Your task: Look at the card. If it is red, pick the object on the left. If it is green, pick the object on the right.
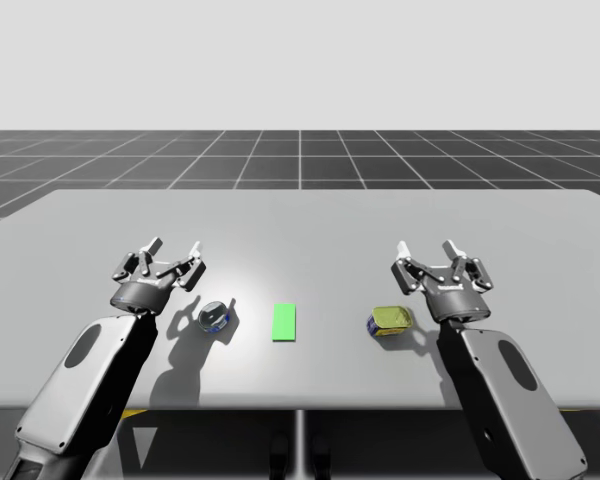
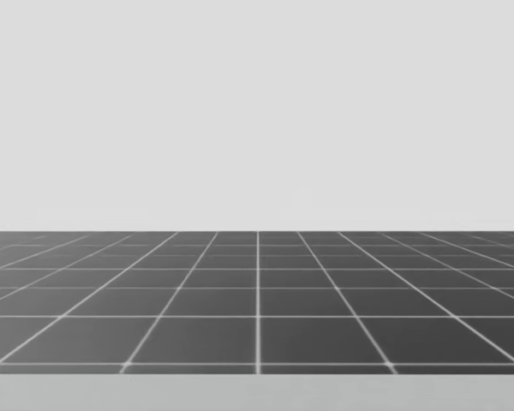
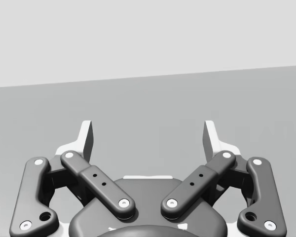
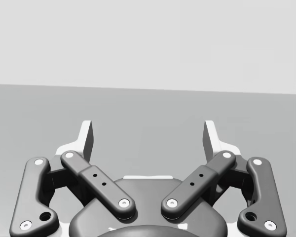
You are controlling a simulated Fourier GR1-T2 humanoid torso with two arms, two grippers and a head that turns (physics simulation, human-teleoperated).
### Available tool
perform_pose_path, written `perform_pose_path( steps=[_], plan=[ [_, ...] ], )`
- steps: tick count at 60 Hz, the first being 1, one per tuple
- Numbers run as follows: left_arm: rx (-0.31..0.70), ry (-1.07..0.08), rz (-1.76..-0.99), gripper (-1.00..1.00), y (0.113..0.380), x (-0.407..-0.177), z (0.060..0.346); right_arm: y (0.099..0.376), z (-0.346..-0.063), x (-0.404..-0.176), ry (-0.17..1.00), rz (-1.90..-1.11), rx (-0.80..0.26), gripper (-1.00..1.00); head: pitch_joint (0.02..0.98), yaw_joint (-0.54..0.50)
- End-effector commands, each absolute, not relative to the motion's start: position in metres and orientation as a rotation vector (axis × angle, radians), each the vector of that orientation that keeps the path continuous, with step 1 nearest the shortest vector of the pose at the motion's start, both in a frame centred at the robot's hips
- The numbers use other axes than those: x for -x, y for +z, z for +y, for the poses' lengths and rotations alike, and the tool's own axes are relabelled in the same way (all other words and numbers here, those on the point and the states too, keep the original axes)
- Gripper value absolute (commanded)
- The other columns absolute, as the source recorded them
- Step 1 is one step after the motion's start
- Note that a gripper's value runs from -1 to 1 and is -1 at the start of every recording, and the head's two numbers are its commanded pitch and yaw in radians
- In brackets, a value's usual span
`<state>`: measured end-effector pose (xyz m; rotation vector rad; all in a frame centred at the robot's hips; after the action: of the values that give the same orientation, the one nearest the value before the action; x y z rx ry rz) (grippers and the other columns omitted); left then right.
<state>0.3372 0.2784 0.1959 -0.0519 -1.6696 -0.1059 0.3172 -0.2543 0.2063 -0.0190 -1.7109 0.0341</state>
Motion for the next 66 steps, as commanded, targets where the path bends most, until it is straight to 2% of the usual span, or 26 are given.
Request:
perform_pose_path(
  steps=[1, 2, 7, 13, 19, 27, 44, 66],
  plan=[
    [0.052, -0.107, -1.67, -1.0, 0.1959, -0.3372, 0.2783, 0.2026, -0.2536, -0.3153, 0.013, -1.733, 0.05, -1.0, 0.079, 0.0],
    [0.052, -0.107, -1.67, -1.0, 0.1959, -0.3372, 0.2783, 0.2032, -0.2527, -0.3147, 0.0, -1.729, 0.066, -1.0, 0.079, 0.0],
    [0.052, -0.107, -1.67, -1.0, 0.1958, -0.3372, 0.2781, 0.206, -0.2524, -0.3162, 0.017, -1.72, 0.016, -1.0, 0.087, 0.0],
    [0.052, -0.106, -1.671, -1.0, 0.196, -0.337, 0.2781, 0.2065, -0.2523, -0.3172, 0.02, -1.705, 0.028, -1.0, 0.115, 0.0],
    [0.052, -0.106, -1.671, -1.0, 0.1959, -0.337, 0.278, 0.2063, -0.2524, -0.3174, 0.022, -1.696, 0.021, -1.0, 0.188, 0.0],
    [0.052, -0.11, -1.671, -1.0, 0.1955, -0.3375, 0.2779, 0.2063, -0.253, -0.3183, 0.015, -1.693, 0.031, -1.0, 0.349, 0.0],
    [0.058, -0.124, -1.681, -1.0, 0.1964, -0.3375, 0.277, 0.2046, -0.2523, -0.3195, 0.018, -1.691, 0.033, -1.0, 0.595, 0.04],
    [0.06, -0.129, -1.687, -1.0, 0.1976, -0.3369, 0.2761, 0.2067, -0.2541, -0.3191, 0.011, -1.702, 0.034, -1.0, 0.842, 0.05]
  ],
)
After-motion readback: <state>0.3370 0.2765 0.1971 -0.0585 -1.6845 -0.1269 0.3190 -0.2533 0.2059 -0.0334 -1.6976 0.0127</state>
